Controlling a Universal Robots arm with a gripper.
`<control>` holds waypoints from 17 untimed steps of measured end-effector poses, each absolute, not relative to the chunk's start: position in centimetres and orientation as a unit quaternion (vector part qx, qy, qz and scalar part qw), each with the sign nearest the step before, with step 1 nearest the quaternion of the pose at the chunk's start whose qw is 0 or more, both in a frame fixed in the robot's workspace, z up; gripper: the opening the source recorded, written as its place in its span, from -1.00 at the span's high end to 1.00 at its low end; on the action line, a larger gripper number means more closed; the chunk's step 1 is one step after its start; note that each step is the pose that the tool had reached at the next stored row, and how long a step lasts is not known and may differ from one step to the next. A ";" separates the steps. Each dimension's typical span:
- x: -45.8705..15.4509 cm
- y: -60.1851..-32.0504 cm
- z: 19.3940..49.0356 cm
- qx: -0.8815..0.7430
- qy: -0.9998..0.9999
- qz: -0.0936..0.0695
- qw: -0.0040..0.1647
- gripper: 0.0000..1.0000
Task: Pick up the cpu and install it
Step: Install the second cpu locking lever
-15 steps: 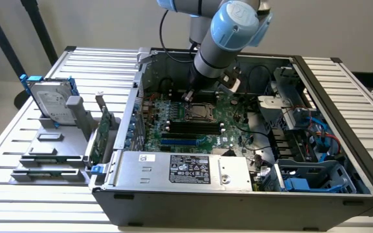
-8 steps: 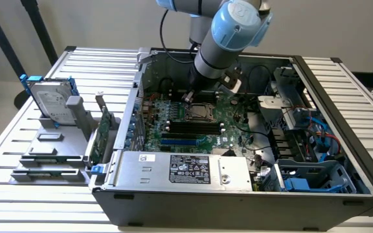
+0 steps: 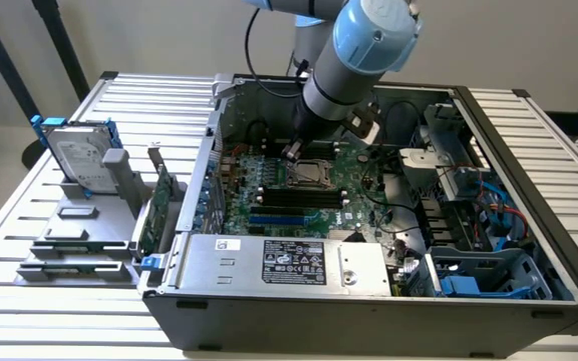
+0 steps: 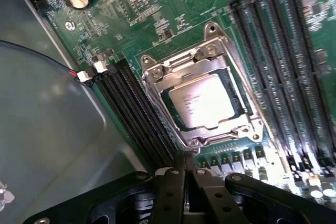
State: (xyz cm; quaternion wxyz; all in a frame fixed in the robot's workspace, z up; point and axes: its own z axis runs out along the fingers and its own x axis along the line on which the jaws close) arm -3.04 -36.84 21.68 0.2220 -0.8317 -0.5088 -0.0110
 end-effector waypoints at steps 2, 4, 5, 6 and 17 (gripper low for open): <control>-3.0 -37.6 22.3 -0.832 -0.508 -0.009 0.224 0.79; -3.0 -38.4 22.7 -0.832 -0.508 -0.006 0.225 0.79; -3.0 -38.8 22.9 -0.832 -0.507 -0.005 0.225 0.79; -3.0 -39.2 23.0 -0.832 -0.507 -0.005 0.226 0.79; -2.9 -43.1 24.1 -0.832 -0.503 0.006 0.233 0.79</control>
